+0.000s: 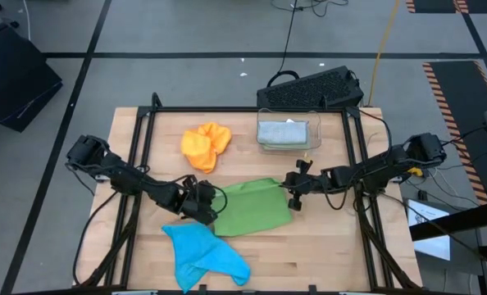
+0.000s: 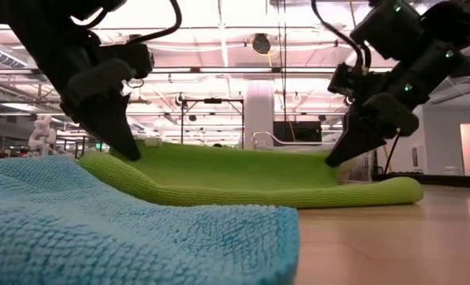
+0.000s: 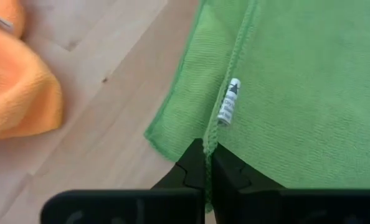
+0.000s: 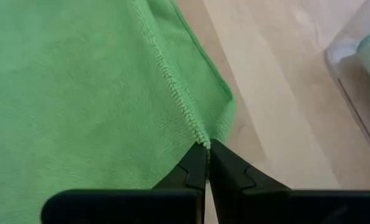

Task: Fold microfiber towels
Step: Fold the green microfiber towel

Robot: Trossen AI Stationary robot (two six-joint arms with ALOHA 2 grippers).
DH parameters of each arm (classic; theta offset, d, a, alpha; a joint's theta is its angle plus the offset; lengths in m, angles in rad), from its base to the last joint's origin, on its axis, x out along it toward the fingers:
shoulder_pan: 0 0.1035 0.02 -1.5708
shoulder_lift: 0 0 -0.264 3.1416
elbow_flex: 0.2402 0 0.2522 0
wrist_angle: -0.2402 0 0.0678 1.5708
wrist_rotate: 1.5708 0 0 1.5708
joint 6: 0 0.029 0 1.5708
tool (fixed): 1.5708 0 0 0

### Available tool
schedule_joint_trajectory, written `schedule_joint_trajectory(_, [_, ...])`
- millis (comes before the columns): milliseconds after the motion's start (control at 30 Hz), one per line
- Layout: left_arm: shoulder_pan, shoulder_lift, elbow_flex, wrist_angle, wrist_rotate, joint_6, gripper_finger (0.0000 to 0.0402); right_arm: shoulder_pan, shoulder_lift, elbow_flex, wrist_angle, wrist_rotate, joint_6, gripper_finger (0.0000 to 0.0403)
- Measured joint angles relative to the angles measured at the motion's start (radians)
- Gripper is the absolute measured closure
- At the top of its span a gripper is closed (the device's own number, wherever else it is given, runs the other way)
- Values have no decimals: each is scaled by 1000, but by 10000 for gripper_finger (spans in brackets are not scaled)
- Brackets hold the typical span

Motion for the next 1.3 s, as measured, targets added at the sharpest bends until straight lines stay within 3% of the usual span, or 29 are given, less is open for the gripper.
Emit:
schedule_joint_trajectory(167, [8,0,0,15,28,11,372,-2,4,0,29,4,0,378])
schedule_joint_trajectory(433, [8,-16,6,9,53,12,264,-1,-88,0,-52,77,12,273])
schedule_joint_trajectory(600, [10,-65,45,2,22,61,238,28,-182,-1,-77,83,52,243])
schedule_joint_trajectory(767, [-17,-76,57,150,-18,174,247,111,-193,-26,42,-7,31,257])
schedule_joint_trajectory(1033, [-79,86,28,452,-22,237,288,230,-57,-228,655,-28,33,310])
schedule_joint_trajectory(1300, [-106,231,27,484,37,186,309,239,124,-217,744,-29,19,362])
